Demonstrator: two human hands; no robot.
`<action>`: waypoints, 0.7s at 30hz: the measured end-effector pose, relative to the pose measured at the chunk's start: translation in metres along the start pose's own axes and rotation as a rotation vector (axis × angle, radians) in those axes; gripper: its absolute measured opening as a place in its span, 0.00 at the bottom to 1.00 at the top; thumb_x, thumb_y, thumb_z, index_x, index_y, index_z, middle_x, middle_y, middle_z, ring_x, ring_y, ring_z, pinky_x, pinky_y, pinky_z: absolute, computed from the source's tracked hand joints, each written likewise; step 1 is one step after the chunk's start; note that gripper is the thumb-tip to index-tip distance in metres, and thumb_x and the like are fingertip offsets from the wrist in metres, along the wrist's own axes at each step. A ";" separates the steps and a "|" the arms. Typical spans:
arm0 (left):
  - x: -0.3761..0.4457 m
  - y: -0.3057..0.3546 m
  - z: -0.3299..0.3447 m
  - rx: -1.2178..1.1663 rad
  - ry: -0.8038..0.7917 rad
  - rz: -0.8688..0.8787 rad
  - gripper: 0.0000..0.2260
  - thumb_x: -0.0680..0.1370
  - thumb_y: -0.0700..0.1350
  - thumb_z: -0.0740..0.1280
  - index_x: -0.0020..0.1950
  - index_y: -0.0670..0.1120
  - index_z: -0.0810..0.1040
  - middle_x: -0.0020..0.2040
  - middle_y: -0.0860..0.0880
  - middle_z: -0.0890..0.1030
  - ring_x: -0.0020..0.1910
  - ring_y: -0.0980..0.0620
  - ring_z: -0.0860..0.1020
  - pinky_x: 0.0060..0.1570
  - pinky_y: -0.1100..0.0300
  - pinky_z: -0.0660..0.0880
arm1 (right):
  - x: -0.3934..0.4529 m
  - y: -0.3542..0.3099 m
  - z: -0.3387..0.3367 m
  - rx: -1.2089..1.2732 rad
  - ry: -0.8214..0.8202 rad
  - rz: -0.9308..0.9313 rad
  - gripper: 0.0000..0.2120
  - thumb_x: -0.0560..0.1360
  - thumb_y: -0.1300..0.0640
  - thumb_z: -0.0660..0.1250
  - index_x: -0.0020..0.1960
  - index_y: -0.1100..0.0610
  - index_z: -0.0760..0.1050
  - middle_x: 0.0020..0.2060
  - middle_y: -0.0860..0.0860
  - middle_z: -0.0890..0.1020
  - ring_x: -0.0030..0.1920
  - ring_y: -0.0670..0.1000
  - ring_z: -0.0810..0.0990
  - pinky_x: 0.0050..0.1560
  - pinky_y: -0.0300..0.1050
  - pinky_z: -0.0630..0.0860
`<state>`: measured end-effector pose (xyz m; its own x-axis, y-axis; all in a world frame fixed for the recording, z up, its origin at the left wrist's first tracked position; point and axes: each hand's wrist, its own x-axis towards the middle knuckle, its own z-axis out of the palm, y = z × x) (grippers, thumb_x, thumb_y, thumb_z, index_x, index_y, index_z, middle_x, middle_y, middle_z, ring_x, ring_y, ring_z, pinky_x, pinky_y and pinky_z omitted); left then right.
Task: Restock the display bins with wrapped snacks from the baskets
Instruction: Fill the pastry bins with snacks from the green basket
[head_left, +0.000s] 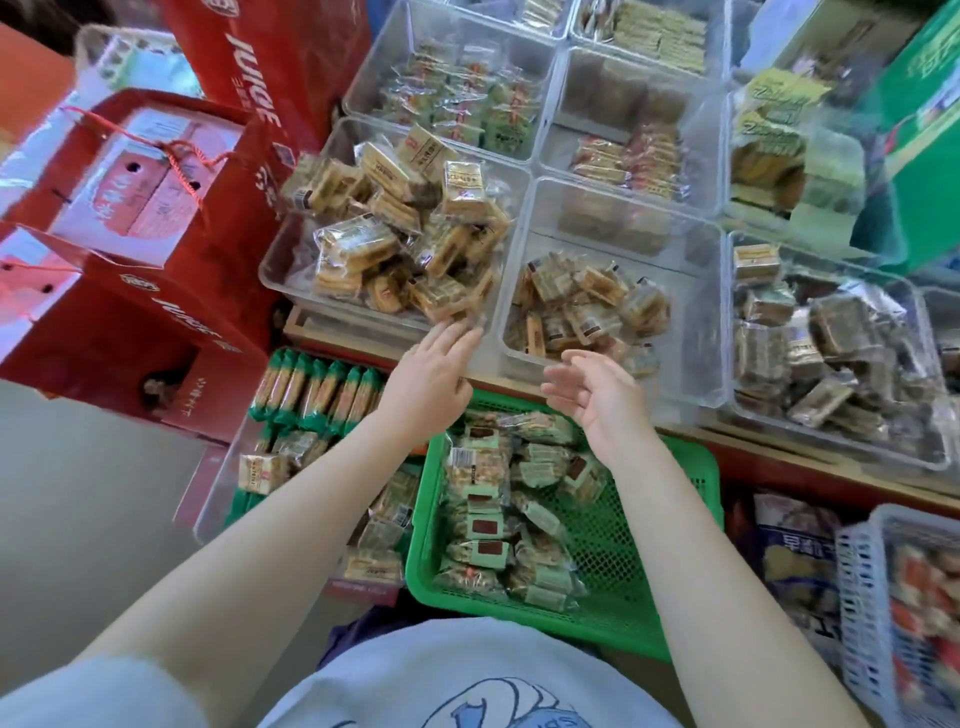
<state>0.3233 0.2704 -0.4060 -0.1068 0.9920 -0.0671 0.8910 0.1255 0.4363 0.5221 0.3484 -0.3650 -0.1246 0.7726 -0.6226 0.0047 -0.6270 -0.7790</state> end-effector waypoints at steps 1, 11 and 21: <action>-0.009 -0.006 0.002 -0.024 0.084 0.036 0.26 0.77 0.39 0.63 0.77 0.45 0.67 0.76 0.44 0.67 0.77 0.43 0.62 0.74 0.48 0.62 | -0.002 0.010 0.007 -0.108 -0.034 0.013 0.08 0.84 0.62 0.59 0.55 0.60 0.77 0.43 0.58 0.86 0.39 0.55 0.85 0.39 0.47 0.82; -0.115 -0.087 0.028 -0.149 -0.220 -0.649 0.19 0.82 0.51 0.60 0.71 0.48 0.73 0.60 0.45 0.82 0.51 0.45 0.81 0.44 0.51 0.82 | 0.035 0.120 0.106 -1.482 -0.379 -0.433 0.26 0.78 0.55 0.67 0.74 0.53 0.66 0.69 0.55 0.70 0.67 0.57 0.71 0.63 0.52 0.72; -0.132 -0.098 0.034 -0.393 -0.200 -0.705 0.18 0.81 0.46 0.58 0.71 0.49 0.74 0.66 0.49 0.79 0.50 0.50 0.81 0.42 0.55 0.80 | 0.071 0.165 0.149 -1.974 -0.392 -0.492 0.30 0.77 0.59 0.71 0.74 0.51 0.60 0.75 0.64 0.55 0.73 0.70 0.56 0.69 0.65 0.64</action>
<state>0.2654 0.1271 -0.4706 -0.4684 0.6628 -0.5842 0.4214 0.7488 0.5116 0.3665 0.2851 -0.5273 -0.6043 0.5803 -0.5459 0.7021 0.7118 -0.0205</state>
